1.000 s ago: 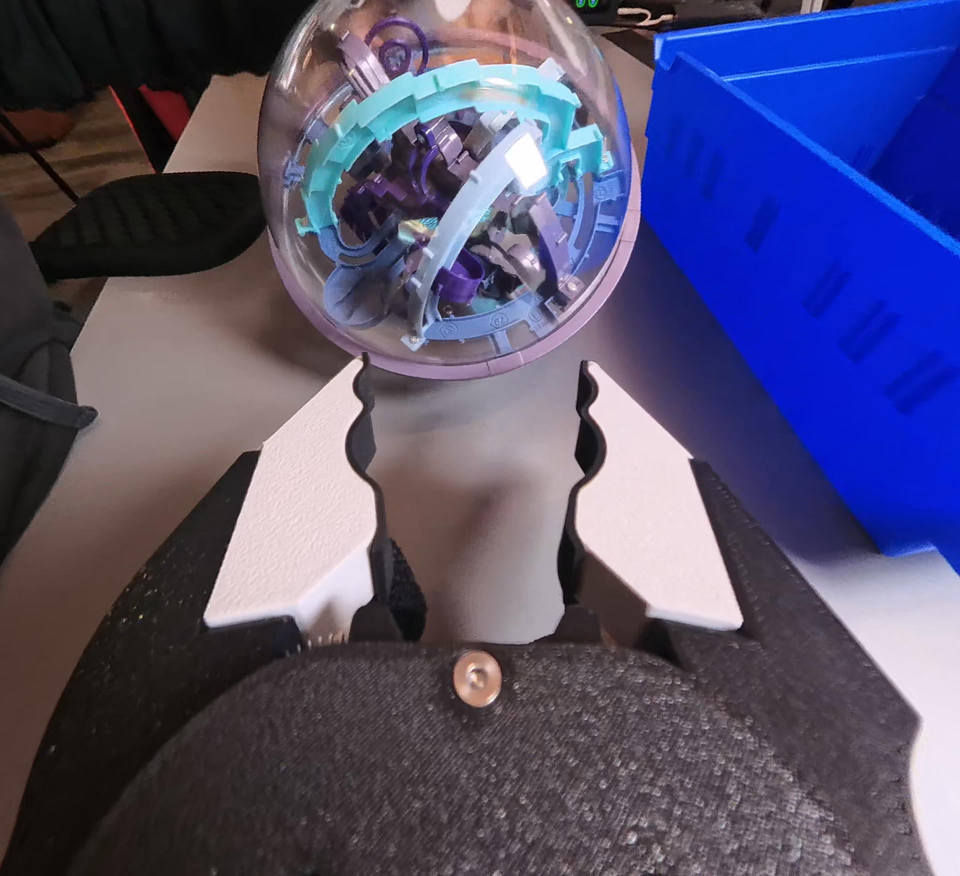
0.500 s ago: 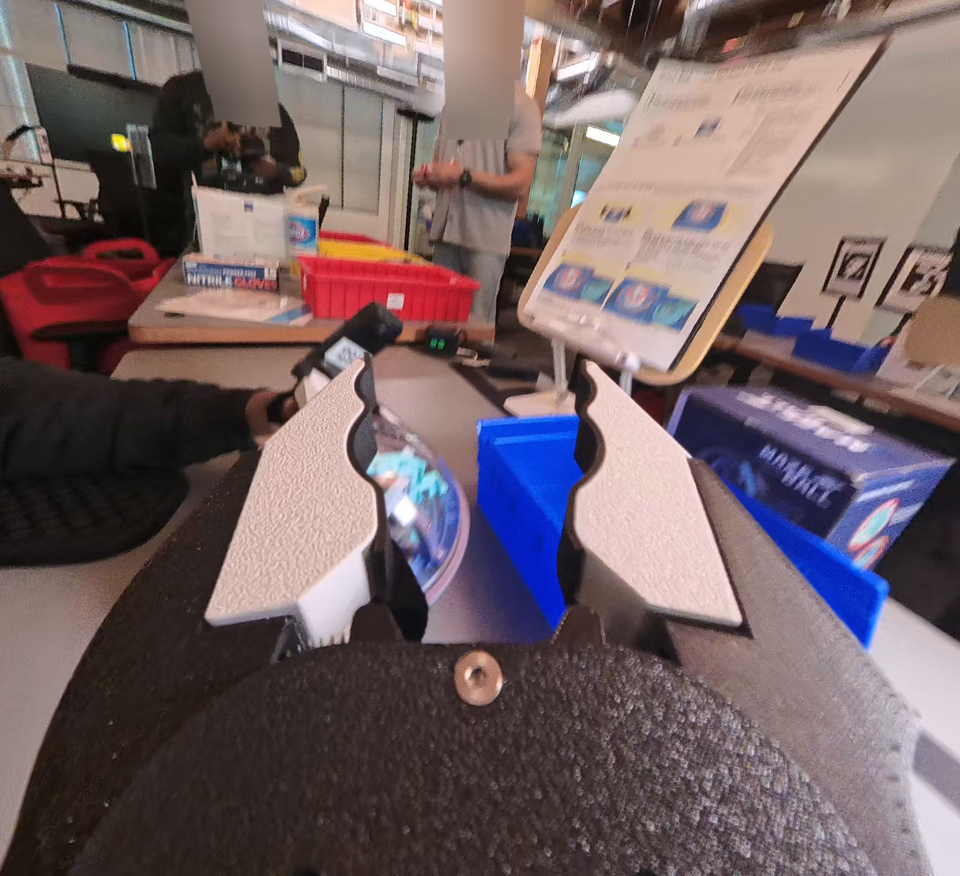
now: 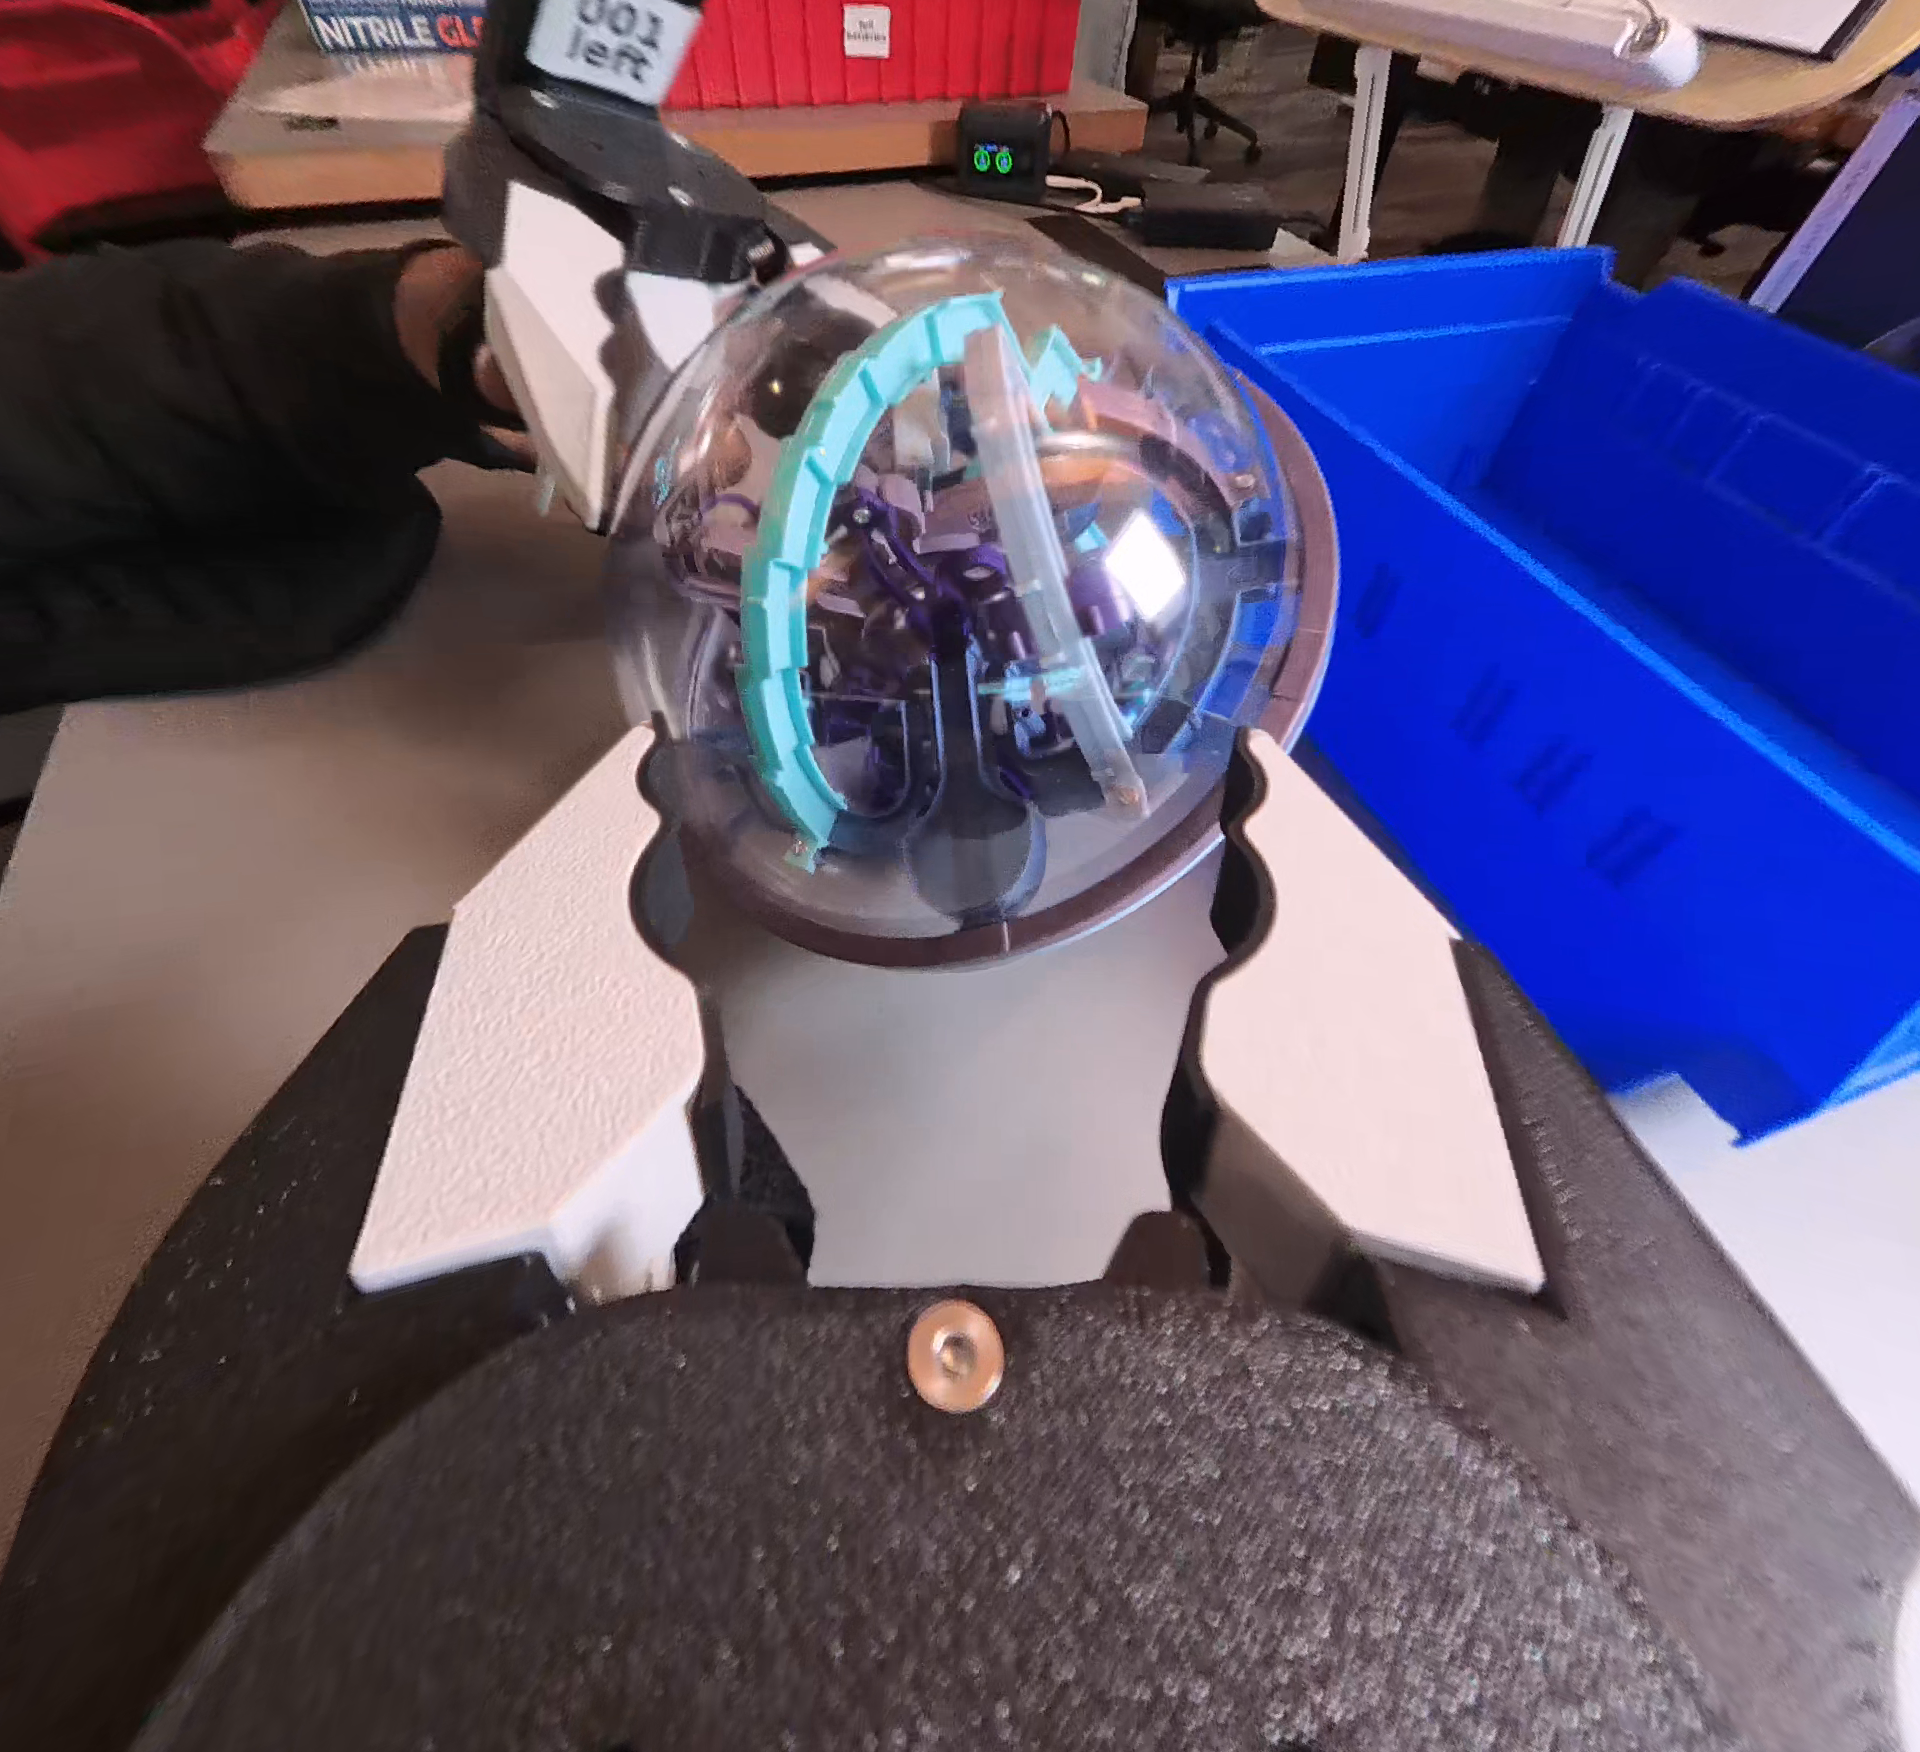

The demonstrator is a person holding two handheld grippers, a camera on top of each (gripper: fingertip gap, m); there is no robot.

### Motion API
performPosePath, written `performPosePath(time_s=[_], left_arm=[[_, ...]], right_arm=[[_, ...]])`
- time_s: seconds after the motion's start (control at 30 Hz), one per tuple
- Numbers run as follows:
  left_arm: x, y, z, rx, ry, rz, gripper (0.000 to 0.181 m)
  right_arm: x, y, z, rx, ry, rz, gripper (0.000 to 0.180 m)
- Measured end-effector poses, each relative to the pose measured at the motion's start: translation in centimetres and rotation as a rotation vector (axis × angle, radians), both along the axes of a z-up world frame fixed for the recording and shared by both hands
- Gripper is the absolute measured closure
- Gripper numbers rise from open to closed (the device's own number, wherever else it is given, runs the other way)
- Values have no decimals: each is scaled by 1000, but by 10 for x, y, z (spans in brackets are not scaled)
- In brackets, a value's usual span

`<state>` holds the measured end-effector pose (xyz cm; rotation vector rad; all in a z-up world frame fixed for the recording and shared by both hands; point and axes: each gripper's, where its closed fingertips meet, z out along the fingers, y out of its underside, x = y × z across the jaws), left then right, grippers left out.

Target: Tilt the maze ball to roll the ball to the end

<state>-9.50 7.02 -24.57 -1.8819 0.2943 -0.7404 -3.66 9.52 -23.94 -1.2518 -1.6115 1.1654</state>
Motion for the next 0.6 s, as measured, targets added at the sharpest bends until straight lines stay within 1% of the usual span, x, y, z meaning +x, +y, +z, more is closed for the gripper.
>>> performPosePath(time_s=[0.1, 0.23, 0.3, 0.43, 0.5, 0.6], left_arm=[[8, -1, -8, 33, 112, 13, 42], [12, 2, -13, 51, 95, 40, 39], [15, 2, -21, 54, 138, 22, 40], [23, -1, -46, 12, 204, -61, 42], [26, -2, -43, 28, 195, -83, 45], [22, 2, -41, 47, 210, -72, 57]], right_arm=[[3, 2, -6, 4, -10, 19, 74], [4, 10, -11, -79, -20, 48, 70], [5, 14, -17, -113, -37, 58, 68], [11, 21, -16, -219, -35, 82, 69], [16, 24, -19, -235, -46, 98, 70], [18, 27, -21, -277, -51, 110, 70]])
